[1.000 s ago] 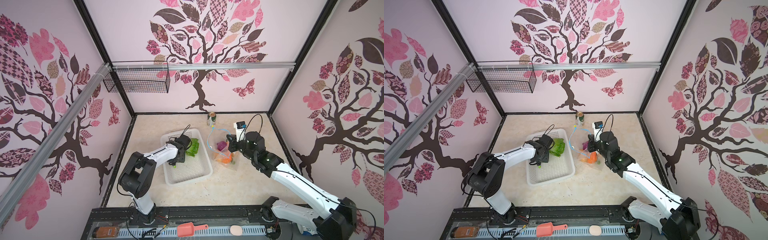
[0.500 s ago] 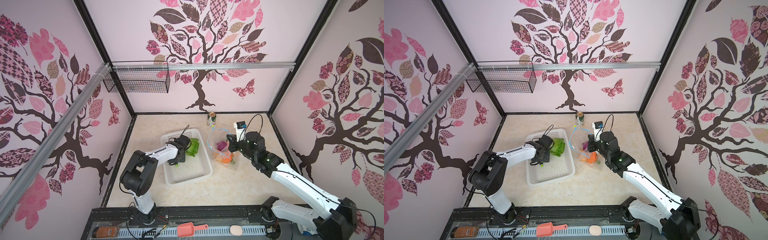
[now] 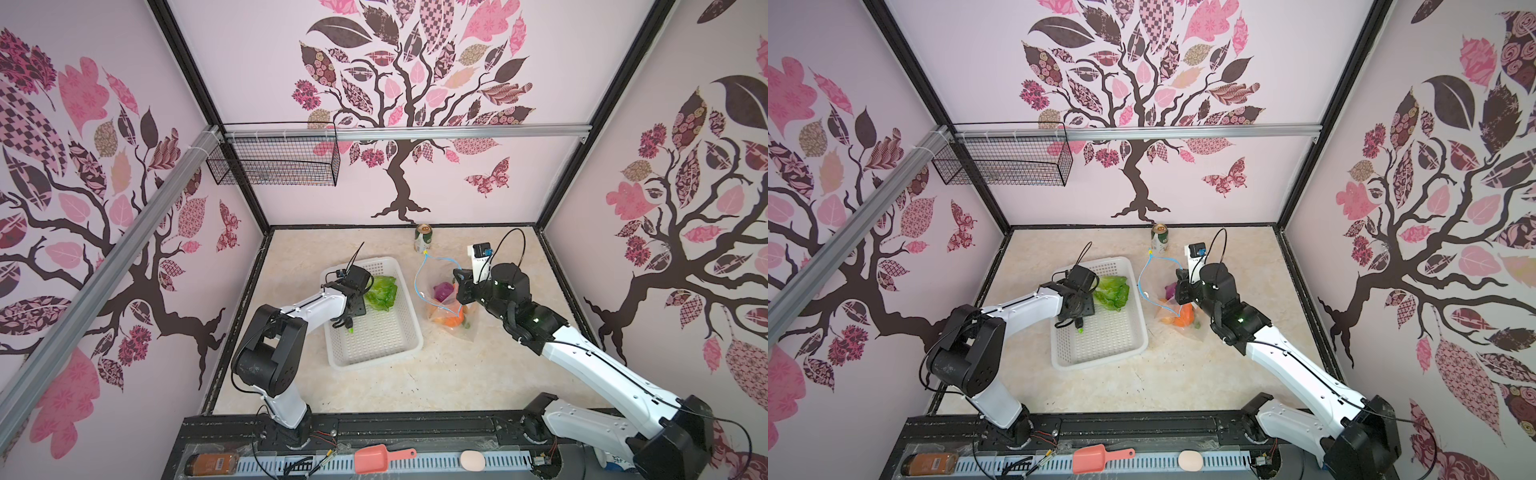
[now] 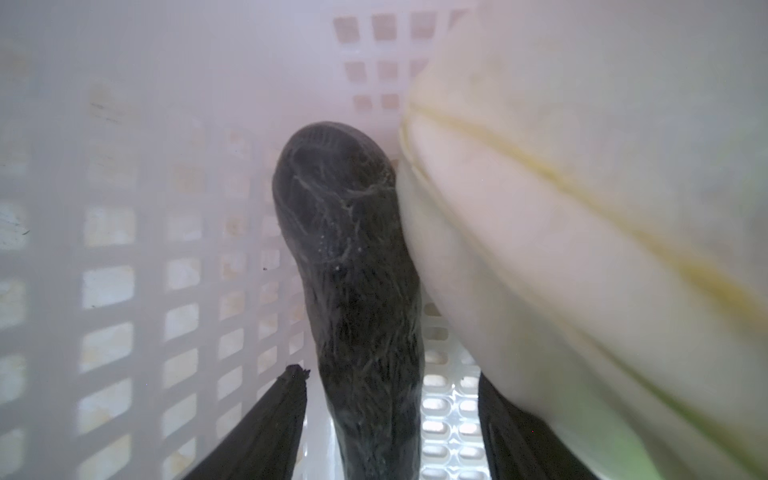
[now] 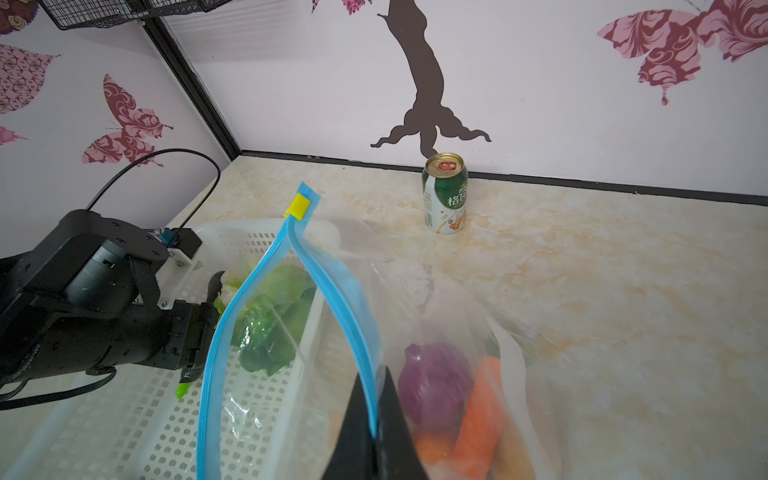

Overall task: Place the food in the zip-top bag and seal the zipper
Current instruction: 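Lower the left gripper and grasp the dark cucumber beside the lettuce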

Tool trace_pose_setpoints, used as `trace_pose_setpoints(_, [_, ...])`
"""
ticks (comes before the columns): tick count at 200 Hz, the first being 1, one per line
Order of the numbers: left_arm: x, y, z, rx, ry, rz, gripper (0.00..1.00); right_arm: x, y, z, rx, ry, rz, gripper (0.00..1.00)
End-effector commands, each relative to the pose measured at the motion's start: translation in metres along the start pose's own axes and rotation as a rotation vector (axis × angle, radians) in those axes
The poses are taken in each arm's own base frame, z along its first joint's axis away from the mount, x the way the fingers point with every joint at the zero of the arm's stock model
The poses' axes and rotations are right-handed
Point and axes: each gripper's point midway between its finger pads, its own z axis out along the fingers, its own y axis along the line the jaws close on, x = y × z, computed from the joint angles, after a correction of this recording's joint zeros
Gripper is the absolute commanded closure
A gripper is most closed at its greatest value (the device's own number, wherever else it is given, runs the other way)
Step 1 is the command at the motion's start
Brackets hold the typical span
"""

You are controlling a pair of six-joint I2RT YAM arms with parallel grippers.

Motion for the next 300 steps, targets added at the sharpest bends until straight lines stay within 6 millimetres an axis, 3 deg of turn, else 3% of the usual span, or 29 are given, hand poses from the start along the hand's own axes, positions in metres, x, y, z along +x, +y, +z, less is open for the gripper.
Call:
trace_pose_setpoints(1, [-0.002,0.005,0.015,-0.019,-0.016,-0.048,0.33,-0.004,0.001,-0.002,-0.002,-0.012,-0.004,1.00])
trace_pose_setpoints(36, [-0.009,-0.003,0.022,-0.007,-0.025,-0.047,0.36,-0.003,0.001,-0.001,-0.002,-0.007,-0.005,1.00])
trace_pose_setpoints(75, [-0.008,-0.007,0.027,0.001,-0.015,-0.045,0.58,-0.004,0.000,-0.001,0.004,-0.010,-0.006,1.00])
trace_pose_setpoints(125, [0.001,-0.007,0.011,0.055,-0.012,-0.063,0.69,-0.003,0.001,-0.001,0.000,-0.008,-0.005,1.00])
trace_pose_setpoints(195, [0.046,-0.017,-0.025,0.120,0.020,-0.025,0.68,0.001,0.001,0.003,0.002,0.006,-0.007,1.00])
trace_pose_setpoints(264, [0.069,-0.010,-0.022,0.117,0.068,-0.028,0.63,-0.001,0.002,0.002,-0.002,0.004,-0.006,1.00])
trace_pose_setpoints(300, [0.065,-0.009,-0.022,0.099,0.063,-0.024,0.43,-0.002,0.001,0.001,-0.001,-0.002,-0.005,1.00])
